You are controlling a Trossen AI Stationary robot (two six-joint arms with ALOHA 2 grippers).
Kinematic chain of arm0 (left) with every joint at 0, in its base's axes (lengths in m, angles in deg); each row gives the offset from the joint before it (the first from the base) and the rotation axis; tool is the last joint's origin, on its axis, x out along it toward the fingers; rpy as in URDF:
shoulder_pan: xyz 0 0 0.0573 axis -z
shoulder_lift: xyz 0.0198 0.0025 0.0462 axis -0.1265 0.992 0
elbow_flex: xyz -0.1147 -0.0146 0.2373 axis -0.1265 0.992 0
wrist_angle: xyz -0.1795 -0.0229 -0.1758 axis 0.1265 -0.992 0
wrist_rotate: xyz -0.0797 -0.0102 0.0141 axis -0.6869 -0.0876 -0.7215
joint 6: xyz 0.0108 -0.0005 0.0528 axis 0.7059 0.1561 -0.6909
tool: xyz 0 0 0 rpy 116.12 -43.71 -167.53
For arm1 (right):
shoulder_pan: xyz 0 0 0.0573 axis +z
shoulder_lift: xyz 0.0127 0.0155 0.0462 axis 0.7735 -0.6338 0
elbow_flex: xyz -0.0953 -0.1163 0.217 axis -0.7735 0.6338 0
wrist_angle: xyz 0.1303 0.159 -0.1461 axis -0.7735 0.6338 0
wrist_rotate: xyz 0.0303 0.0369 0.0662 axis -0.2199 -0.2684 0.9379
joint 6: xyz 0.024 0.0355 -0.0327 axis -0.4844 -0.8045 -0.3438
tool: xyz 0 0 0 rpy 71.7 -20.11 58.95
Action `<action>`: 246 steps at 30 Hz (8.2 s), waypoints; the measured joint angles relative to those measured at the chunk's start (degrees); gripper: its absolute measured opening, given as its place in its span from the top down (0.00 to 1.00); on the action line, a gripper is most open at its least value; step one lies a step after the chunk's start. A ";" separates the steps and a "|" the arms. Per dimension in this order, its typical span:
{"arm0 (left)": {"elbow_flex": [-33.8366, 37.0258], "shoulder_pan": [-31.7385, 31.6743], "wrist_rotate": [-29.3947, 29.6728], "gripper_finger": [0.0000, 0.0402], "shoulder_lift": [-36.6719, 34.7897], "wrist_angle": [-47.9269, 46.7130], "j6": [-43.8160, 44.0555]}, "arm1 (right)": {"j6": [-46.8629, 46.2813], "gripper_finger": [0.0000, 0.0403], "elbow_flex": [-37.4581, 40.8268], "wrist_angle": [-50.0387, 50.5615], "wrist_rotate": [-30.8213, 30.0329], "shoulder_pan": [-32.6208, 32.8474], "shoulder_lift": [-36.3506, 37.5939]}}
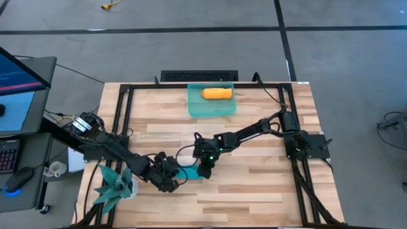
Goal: Roll microfiber towels into tight, uniform cylinder then place into a basket
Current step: Roll the blue microfiber cloth on the table, then put the rolled blue microfiber cloth into the blue bin
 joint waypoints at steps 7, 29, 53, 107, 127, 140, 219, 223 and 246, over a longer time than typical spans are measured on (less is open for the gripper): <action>0.17 0.02 -0.59 1.00 0.05 1.59 -0.27 | 1.49 0.86 0.07 0.03 0.02 -0.28 0.31; 0.17 0.04 -0.99 1.00 0.11 2.03 -0.70 | 4.40 0.58 -3.12 5.52 6.29 -1.54 0.11; 0.11 0.11 -1.31 1.00 0.13 2.28 -0.64 | 18.75 0.52 -3.80 14.74 0.14 -2.48 9.15; 0.15 0.11 0.84 0.93 0.18 2.45 -1.70 | 29.51 0.68 -4.07 4.73 -28.66 5.38 0.26; -8.96 0.33 1.92 0.83 -6.32 -14.32 -9.03 | 29.27 0.68 -3.91 3.33 -29.47 5.31 0.13; -9.79 7.60 15.13 0.83 -13.15 -18.11 -8.49 | 27.90 0.68 -3.89 3.31 -29.47 5.31 0.13; 0.55 -4.89 3.09 0.43 -21.14 -16.51 -1.63 | 26.95 0.68 -3.87 2.91 -29.40 6.12 0.13; 0.59 -5.64 0.85 0.37 -15.19 -12.18 -1.19 | 26.95 0.69 -3.87 2.89 -29.44 6.12 0.13; 0.50 -11.17 -13.44 0.40 -4.54 -1.02 -2.99 | 26.95 0.69 -3.88 2.84 -29.64 6.12 0.13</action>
